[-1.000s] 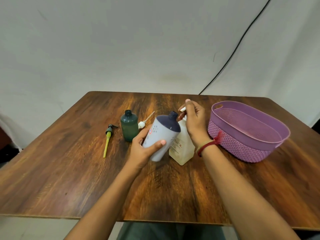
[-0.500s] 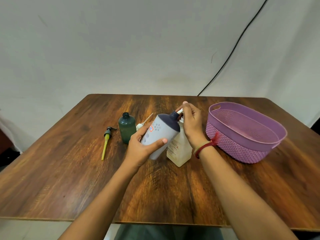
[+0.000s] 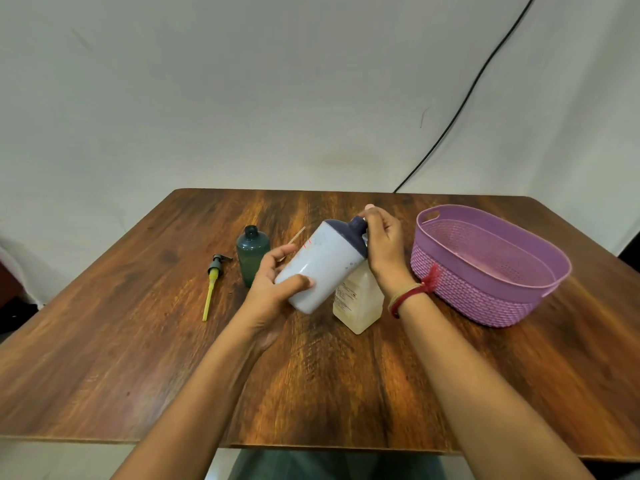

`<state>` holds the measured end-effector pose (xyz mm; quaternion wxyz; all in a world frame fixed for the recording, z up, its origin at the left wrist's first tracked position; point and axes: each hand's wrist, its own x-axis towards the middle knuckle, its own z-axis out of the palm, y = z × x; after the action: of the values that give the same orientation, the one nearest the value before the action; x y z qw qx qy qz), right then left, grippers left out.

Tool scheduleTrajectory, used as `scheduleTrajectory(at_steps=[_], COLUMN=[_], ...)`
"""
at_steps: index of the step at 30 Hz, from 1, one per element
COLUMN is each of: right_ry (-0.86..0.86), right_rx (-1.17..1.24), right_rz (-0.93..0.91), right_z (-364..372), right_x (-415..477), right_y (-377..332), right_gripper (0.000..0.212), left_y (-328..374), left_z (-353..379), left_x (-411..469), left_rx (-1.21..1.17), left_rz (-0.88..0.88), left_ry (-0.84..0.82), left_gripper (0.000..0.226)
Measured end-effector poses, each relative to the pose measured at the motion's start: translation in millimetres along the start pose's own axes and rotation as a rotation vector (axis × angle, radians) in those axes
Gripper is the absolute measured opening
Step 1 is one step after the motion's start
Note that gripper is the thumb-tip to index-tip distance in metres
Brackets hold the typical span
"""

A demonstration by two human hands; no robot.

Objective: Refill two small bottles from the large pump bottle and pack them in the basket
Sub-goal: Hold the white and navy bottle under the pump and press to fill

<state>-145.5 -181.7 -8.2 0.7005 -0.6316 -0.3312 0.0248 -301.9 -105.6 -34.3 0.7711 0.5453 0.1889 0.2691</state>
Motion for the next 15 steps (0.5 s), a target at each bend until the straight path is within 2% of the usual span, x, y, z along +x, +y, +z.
scheduleTrajectory(at_steps=[2,4,7,15], right_ry=[0.025,0.045,0.061,-0.008], right_rx=[-0.014,-0.023,-0.045,-0.092], right_rz=[0.002,0.002,-0.001,0.048], right_z=[2,4,5,1], right_x=[0,-1,-1,-2], right_y=[1,3,5,2], right_gripper=[0.039,0.039,0.038,0.046], left_y=[0,-2,-3,6], left_z=[0,2,12,22], left_x=[-3,-7,-13,-19], left_rx=[-0.228,-0.335,-0.225,-0.002], left_rz=[-0.042,-0.014,0.021,0.056], left_ry=[0.084,0.154,0.175,0.166], left_gripper=[0.087,0.07,0.041,0.044])
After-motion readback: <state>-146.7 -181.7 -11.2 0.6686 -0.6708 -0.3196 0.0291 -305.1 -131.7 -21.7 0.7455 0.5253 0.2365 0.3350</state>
